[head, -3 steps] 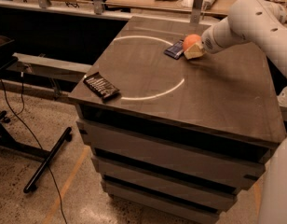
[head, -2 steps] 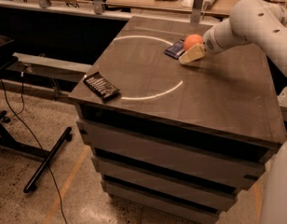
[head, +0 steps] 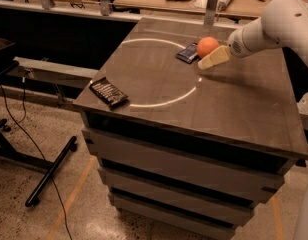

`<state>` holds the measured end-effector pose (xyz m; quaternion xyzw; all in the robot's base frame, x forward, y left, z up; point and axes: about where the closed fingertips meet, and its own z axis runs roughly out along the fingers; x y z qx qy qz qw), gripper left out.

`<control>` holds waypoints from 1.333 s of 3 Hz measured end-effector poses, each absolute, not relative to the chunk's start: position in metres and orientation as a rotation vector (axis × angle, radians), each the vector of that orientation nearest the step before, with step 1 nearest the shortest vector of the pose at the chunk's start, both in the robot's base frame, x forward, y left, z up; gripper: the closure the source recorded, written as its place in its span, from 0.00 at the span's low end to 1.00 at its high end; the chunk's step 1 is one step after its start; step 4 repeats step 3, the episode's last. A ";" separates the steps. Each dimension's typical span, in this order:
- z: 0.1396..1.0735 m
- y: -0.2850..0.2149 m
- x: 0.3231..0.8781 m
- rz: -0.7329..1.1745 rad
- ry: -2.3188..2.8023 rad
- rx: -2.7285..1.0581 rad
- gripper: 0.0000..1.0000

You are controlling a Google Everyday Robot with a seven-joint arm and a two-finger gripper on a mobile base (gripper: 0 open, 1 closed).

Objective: Move orange near rxbar blueberry

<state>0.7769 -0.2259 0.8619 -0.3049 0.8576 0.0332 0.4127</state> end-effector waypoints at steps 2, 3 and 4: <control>0.883 -0.276 0.741 0.204 2.102 -0.738 0.00; 0.883 -0.276 0.741 0.204 2.102 -0.738 0.00; 0.883 -0.276 0.741 0.204 2.102 -0.738 0.00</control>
Offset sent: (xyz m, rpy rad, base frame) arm -0.0593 -0.0802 0.0412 0.1647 -0.0410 0.0538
